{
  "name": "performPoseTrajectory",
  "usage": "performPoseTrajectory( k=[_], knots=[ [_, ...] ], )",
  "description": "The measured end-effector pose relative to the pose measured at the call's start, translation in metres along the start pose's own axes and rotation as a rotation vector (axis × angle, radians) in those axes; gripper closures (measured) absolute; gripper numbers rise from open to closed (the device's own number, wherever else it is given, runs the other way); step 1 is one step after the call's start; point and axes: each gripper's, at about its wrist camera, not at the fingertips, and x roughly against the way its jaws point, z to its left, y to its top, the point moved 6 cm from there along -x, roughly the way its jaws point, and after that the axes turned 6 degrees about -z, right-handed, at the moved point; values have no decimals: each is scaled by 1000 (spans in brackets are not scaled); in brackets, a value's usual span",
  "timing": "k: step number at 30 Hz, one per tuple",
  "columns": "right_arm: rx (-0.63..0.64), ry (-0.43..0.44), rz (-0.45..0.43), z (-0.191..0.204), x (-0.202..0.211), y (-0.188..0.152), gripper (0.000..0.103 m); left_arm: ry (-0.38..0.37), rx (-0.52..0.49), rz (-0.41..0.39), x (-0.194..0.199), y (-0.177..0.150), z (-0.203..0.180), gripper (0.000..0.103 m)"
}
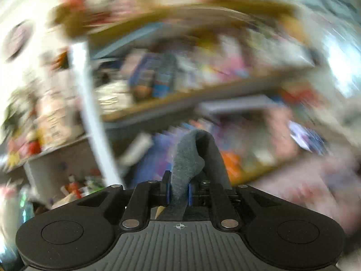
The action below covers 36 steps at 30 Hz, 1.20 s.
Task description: Fold clothes
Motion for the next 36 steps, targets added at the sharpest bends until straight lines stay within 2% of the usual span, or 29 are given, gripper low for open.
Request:
performPoseTrajectory(
  k=[3, 5, 6, 7, 8, 9, 10, 11, 12, 16, 18, 20, 22, 25, 27, 30, 34, 36],
  knots=[
    [-20, -17, -10, -7, 3, 5, 2, -173, -9, 179, 20, -46, -44, 88],
    [-43, -17, -4, -10, 2, 5, 2, -239, 12, 286, 28, -75, -62, 84],
    [-52, -12, 3, -11, 1, 4, 2, -246, 13, 310, 32, -84, -66, 81],
    [-57, -3, 9, -10, 1, 3, 2, -246, 19, 326, 37, -91, -68, 79],
    [-58, 7, 13, -8, 0, 2, 2, -243, 31, 332, 42, -95, -68, 72],
    [-57, 21, 15, -5, 0, 2, 2, -244, 49, 328, 46, -95, -64, 59],
    [-52, 35, 16, -1, 0, 1, 2, -251, 69, 323, 51, -93, -60, 50],
    [-47, 48, 17, 2, 1, 0, 2, -258, 90, 319, 55, -91, -55, 35],
    [-41, 62, 19, 6, 1, 0, 2, -265, 114, 313, 58, -87, -49, 29],
    [-12, 105, 47, 19, -3, -7, 2, -290, 258, 260, 75, -72, -15, 28],
    [-6, 126, 63, 24, -4, -11, 2, -253, 348, 237, 77, -73, 9, 27],
    [-10, 158, 73, 30, -5, -14, 2, -166, 425, 242, 72, -82, 33, 26],
    [-13, 200, 83, 37, -5, -16, 2, -78, 486, 283, 57, -96, 52, 26],
    [18, 251, 91, 50, -3, -18, 2, 29, 587, 391, 24, -122, 75, 26],
    [52, 273, 93, 59, -1, -20, 2, 48, 657, 458, 1, -135, 80, 31],
    [83, 292, 99, 66, -1, -23, 2, 39, 763, 510, -26, -149, 82, 31],
    [86, 291, 113, 66, -2, -25, 2, 53, 858, 513, -35, -156, 84, 31],
    [83, 284, 126, 66, -4, -27, 2, 49, 859, 509, -40, -155, 83, 31]
  ],
)
